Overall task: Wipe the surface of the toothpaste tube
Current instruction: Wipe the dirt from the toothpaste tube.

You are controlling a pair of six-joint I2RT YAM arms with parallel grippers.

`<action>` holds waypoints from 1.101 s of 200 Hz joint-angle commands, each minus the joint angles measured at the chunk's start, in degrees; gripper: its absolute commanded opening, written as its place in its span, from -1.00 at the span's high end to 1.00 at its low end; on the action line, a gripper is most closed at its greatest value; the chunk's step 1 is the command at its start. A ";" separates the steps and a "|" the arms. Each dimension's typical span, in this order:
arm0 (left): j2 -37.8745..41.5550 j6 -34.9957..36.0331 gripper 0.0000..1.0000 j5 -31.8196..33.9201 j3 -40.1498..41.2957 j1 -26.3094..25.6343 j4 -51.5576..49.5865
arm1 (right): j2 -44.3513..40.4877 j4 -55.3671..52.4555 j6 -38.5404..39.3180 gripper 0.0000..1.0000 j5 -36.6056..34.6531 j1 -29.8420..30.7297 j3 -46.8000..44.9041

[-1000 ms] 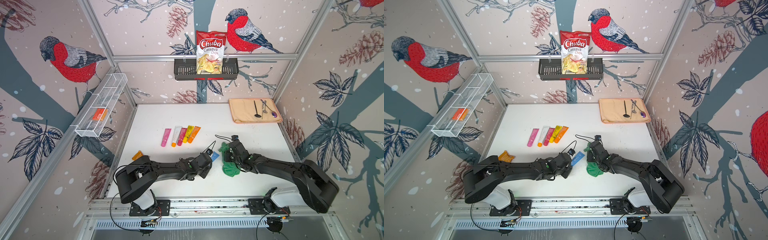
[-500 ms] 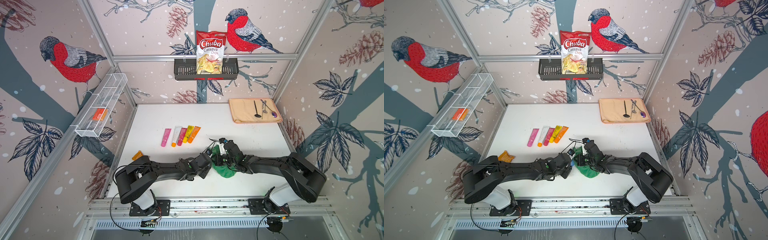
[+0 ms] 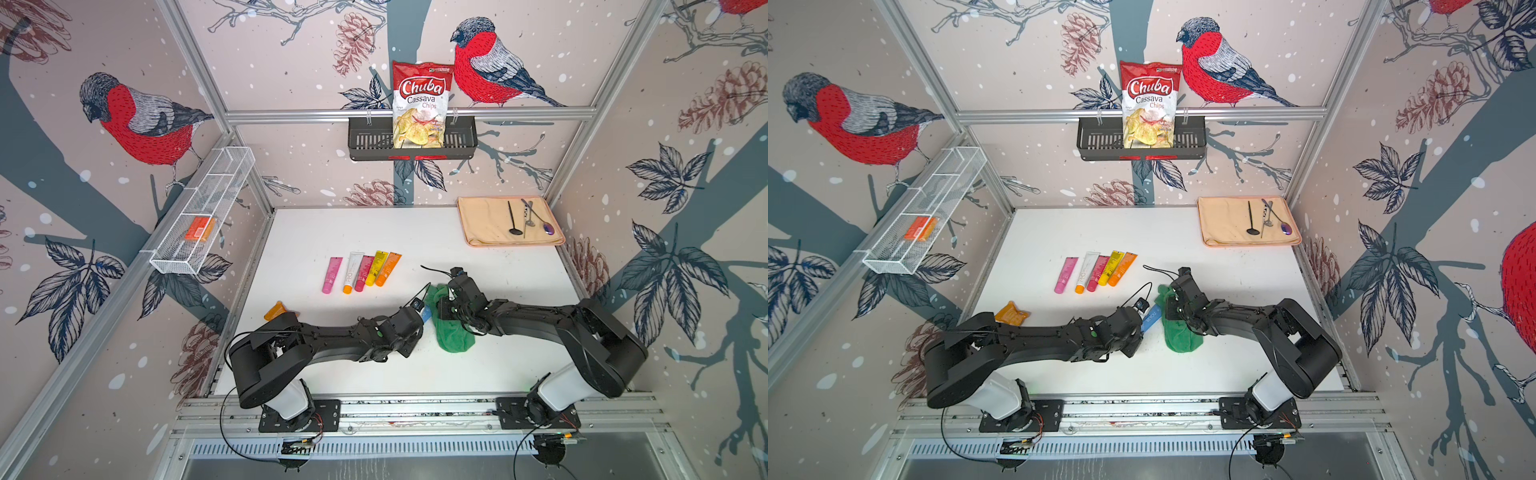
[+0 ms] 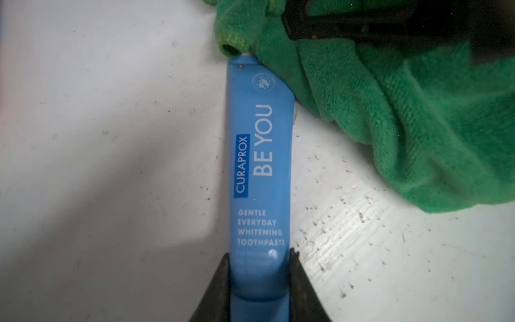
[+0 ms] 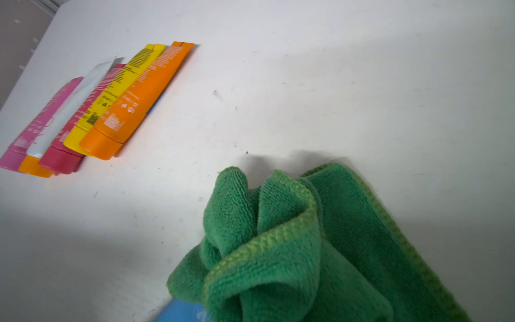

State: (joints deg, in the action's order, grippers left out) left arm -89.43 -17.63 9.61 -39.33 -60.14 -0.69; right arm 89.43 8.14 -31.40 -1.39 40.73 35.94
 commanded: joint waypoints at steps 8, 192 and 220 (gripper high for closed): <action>0.22 0.86 0.70 -0.74 0.03 -0.15 -0.28 | 0.58 -4.24 2.03 0.98 -4.01 0.99 -0.08; 0.31 1.40 0.73 0.22 -0.56 -0.15 -0.28 | 3.50 -9.12 1.24 0.98 -4.45 4.35 1.15; 0.57 1.37 0.73 0.31 -0.40 -0.15 -0.30 | 3.04 -10.77 2.03 0.98 -7.67 1.53 1.44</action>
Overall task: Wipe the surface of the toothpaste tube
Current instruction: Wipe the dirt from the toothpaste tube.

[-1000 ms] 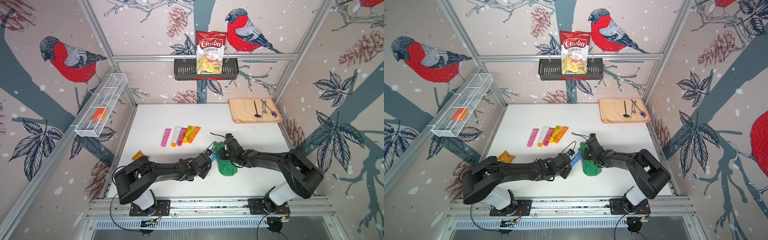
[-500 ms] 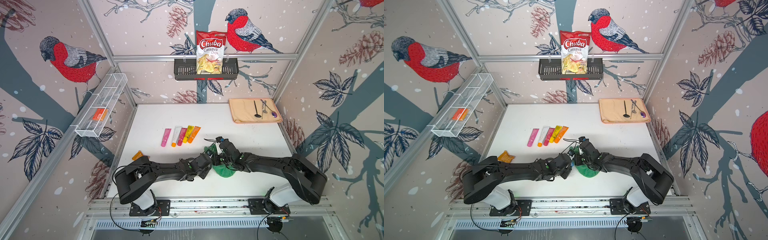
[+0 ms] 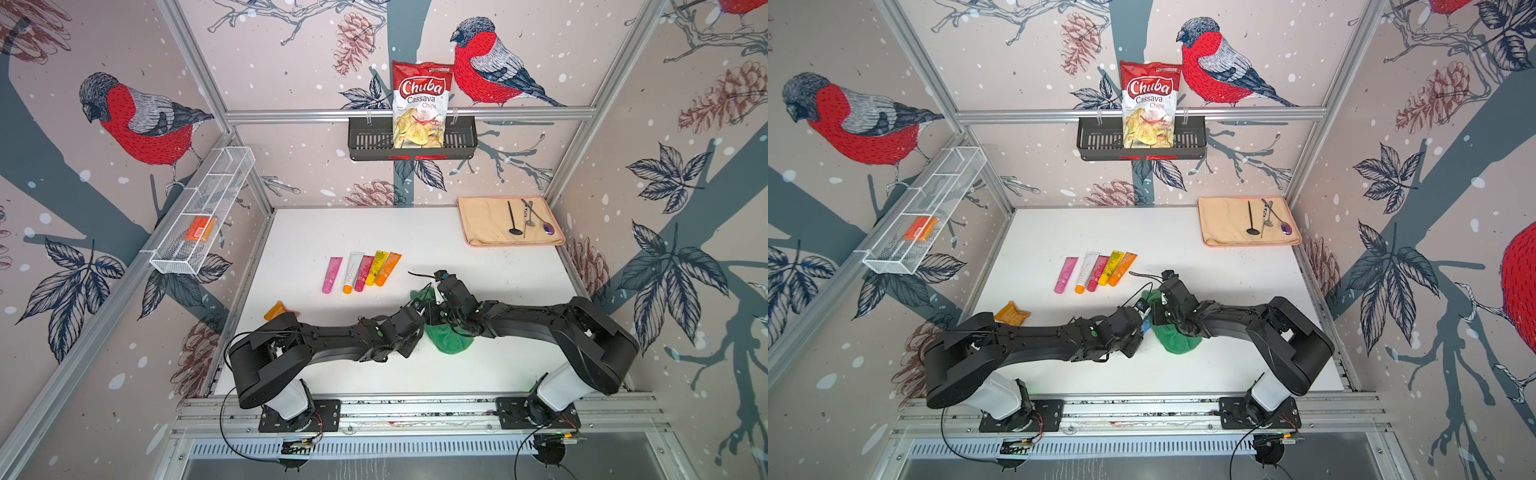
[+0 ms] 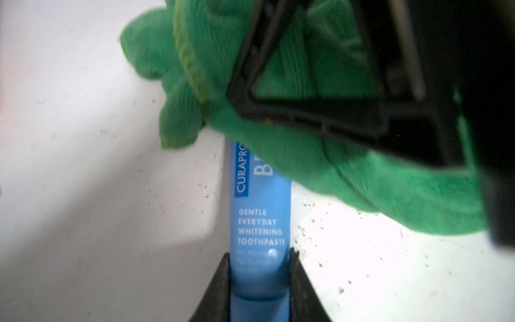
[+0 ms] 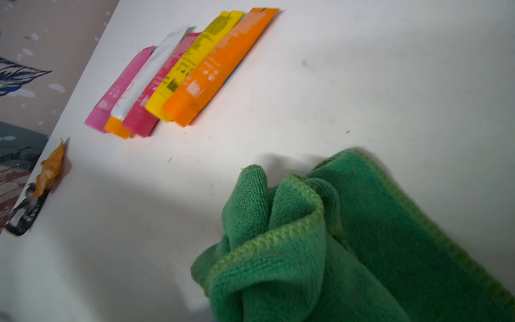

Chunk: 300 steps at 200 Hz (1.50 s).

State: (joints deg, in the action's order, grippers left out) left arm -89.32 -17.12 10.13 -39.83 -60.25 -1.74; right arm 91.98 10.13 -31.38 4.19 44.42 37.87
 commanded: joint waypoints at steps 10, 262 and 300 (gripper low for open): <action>0.63 0.78 0.73 -0.12 0.18 -0.04 0.77 | 0.05 -13.85 2.19 0.98 -15.91 -2.72 -0.30; 1.78 0.48 0.78 1.26 0.57 -0.14 0.82 | -1.47 -13.41 1.64 0.97 -5.37 1.05 0.60; 2.02 0.30 0.78 1.52 0.68 -0.13 0.79 | 1.72 -15.88 3.44 0.98 -9.02 -1.78 2.58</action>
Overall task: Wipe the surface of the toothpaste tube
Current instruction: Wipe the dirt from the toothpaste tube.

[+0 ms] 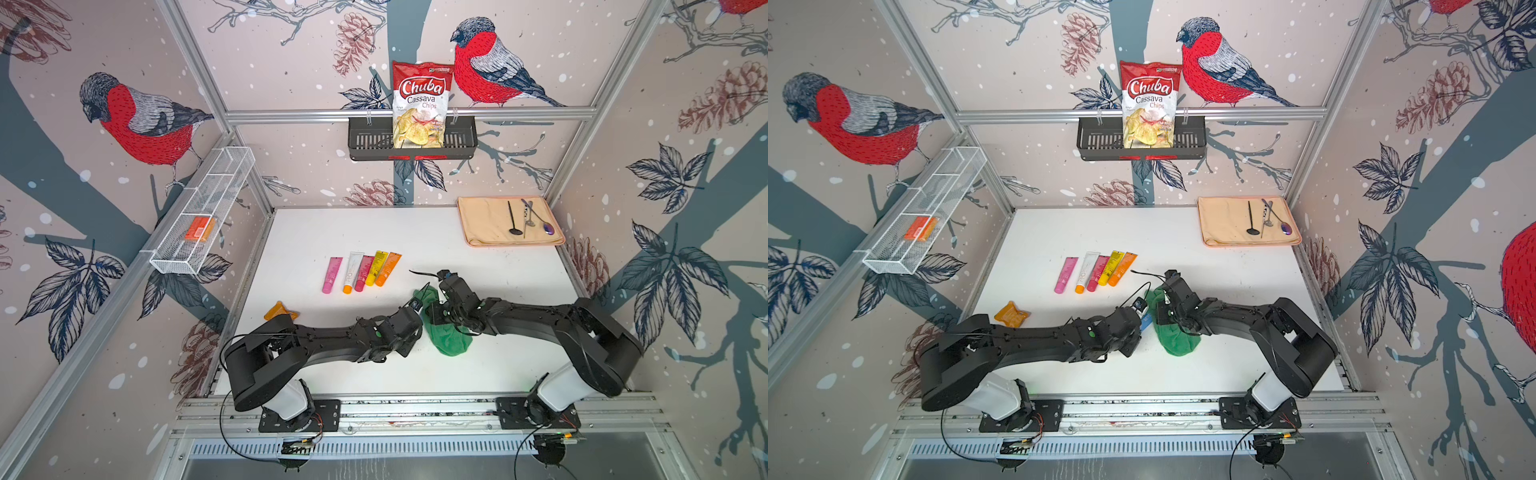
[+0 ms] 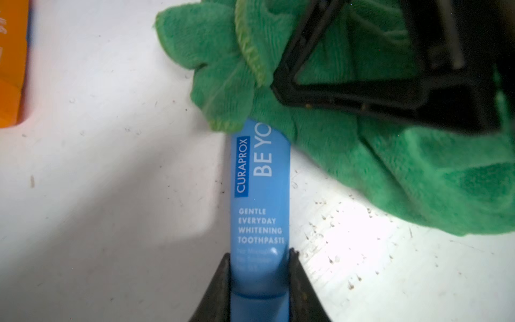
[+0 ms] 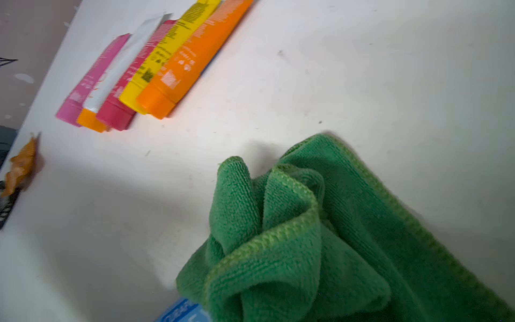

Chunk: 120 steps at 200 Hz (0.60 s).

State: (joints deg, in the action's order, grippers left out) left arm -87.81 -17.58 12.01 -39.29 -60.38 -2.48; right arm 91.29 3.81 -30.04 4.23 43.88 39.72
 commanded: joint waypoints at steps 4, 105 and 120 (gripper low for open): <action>0.58 0.72 0.78 -0.33 0.18 0.00 1.52 | 3.04 -9.81 2.23 0.97 -9.56 -1.38 1.03; 3.37 -2.26 0.77 5.24 0.96 0.77 0.11 | -15.72 -8.72 -0.30 0.97 -19.41 -5.35 -7.99; 5.10 -3.34 0.77 6.79 1.49 1.71 0.40 | -20.41 -5.78 -0.15 0.98 -19.44 -5.56 -10.47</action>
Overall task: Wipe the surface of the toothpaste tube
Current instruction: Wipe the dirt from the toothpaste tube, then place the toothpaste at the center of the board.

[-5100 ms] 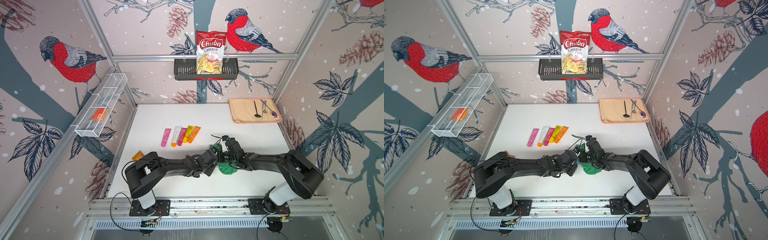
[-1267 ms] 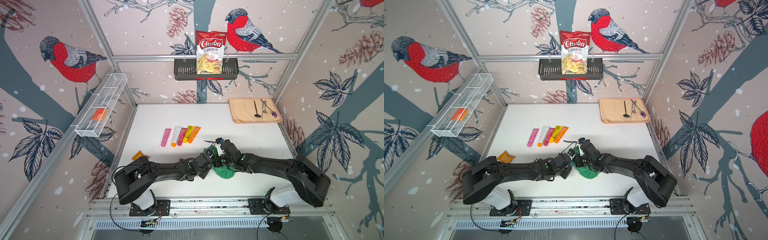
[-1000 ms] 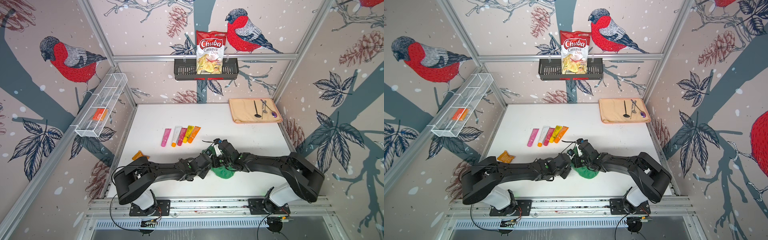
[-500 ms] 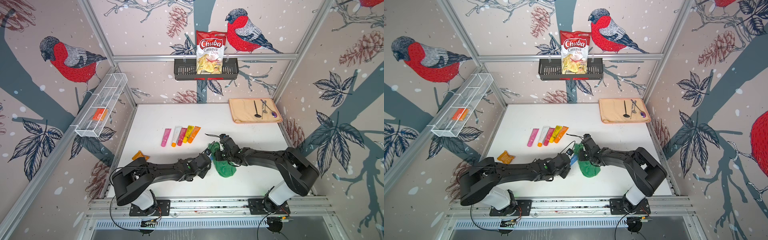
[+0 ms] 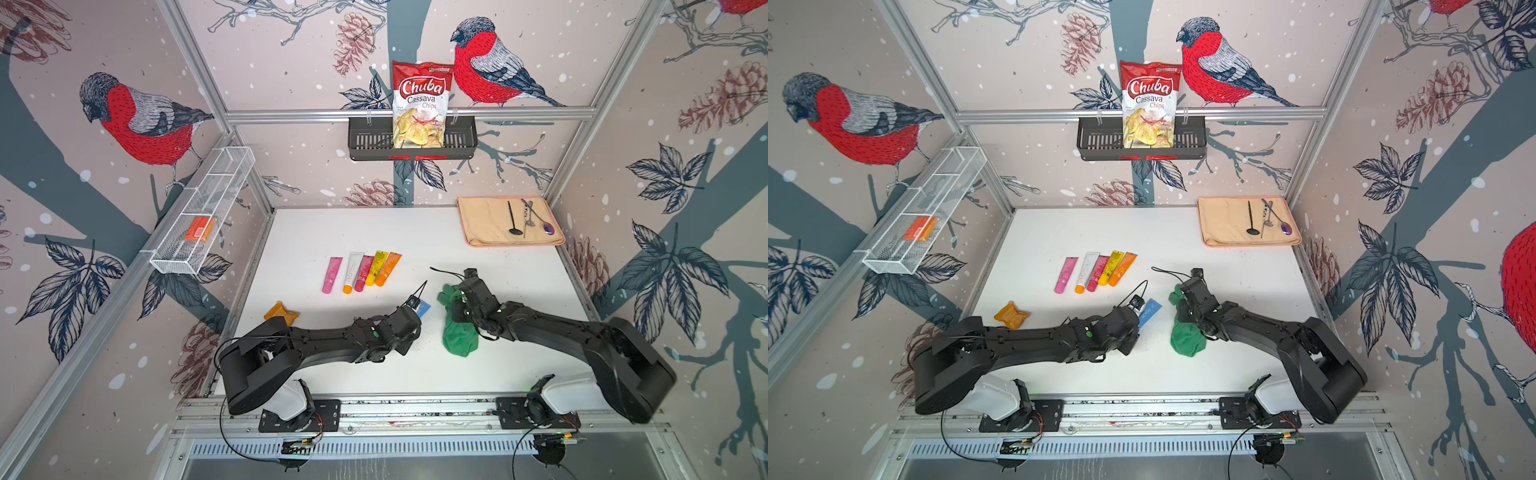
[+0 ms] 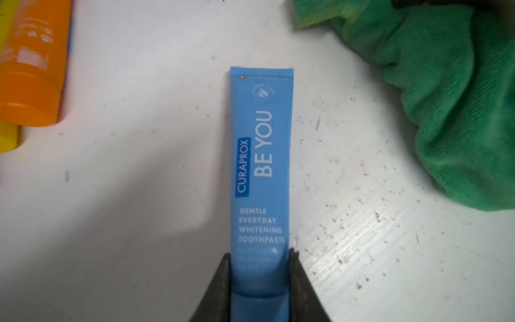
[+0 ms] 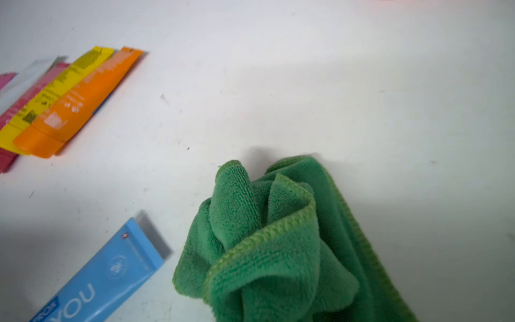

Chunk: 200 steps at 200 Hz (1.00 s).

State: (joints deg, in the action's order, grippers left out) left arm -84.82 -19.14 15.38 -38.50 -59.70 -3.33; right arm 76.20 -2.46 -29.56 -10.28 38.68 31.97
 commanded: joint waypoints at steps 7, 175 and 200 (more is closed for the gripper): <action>2.98 -2.19 0.77 3.57 0.89 1.61 1.77 | -7.44 2.89 -0.63 0.97 -4.05 -0.40 -4.26; -18.04 4.70 0.76 1.20 -24.45 16.91 -6.63 | 6.15 11.63 1.33 0.97 8.52 -2.60 -2.26; -18.90 6.01 0.75 -0.89 -23.68 19.19 -5.91 | 8.17 10.91 1.67 0.97 8.97 -2.31 -0.87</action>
State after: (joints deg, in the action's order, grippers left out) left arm -103.00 -15.05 16.25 -62.59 -42.13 -9.13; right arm 83.02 8.93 -28.91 -2.68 36.01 30.00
